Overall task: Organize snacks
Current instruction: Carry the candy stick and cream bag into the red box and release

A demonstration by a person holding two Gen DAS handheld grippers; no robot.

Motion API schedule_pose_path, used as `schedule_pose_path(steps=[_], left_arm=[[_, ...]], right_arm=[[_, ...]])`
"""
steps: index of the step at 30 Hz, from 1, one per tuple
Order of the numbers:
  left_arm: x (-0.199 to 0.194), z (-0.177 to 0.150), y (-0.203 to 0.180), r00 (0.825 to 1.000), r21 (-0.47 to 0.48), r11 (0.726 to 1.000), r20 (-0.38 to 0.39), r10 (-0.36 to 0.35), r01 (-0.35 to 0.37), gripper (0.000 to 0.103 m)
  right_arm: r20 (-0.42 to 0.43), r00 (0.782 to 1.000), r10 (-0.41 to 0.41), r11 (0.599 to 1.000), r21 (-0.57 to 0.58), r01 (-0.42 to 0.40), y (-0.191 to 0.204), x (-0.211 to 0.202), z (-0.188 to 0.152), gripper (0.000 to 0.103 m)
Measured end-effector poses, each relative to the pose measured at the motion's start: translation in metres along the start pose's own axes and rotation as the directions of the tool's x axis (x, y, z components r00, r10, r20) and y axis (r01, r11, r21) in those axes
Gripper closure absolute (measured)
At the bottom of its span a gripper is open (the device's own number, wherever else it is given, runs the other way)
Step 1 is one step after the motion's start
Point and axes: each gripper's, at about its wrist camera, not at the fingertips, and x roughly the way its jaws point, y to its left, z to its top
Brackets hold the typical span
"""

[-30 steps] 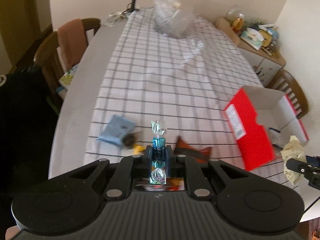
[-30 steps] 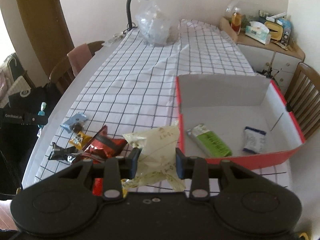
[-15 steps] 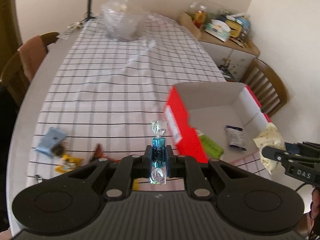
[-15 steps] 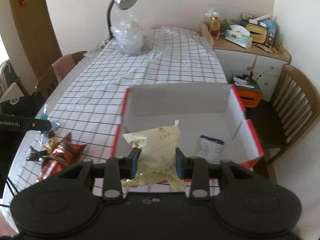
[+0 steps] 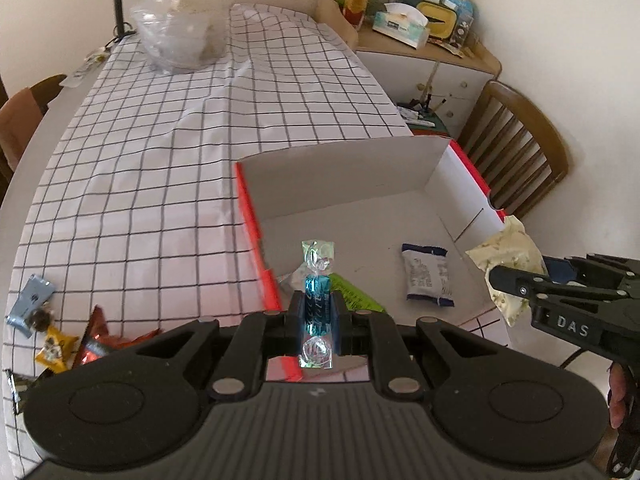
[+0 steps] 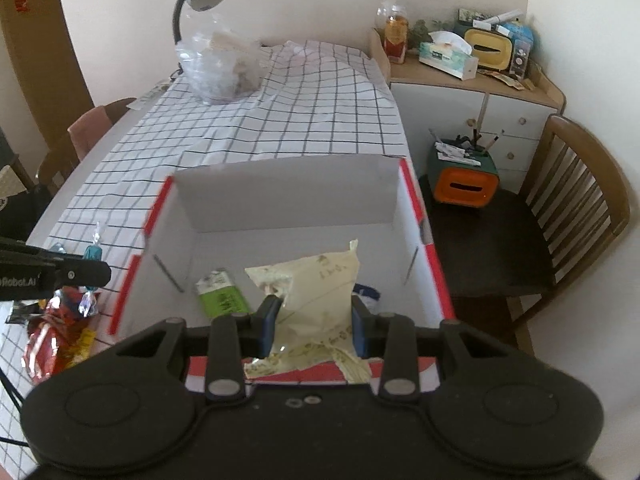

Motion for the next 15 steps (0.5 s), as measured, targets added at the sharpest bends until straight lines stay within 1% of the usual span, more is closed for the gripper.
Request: schedule_pose_path(steps=[9,15], left_arm=[[0.043,0.027,-0.023,0.998,0.002,1.000,-0.062,0.024,-0.024,0.091],[0.077,0.036,-0.035,0.989,0.027,0.998,-0.136,0.053,-0.050,0.091]], right_arm=[[-0.056,0.998,0.008,1.000,-0.022,-0.010,-0.022,0.040,0.016,0.067],[-0.120,0.993,0.016,0.999,-0.030,-0.020,-0.022,0.072,0.016,0.067]])
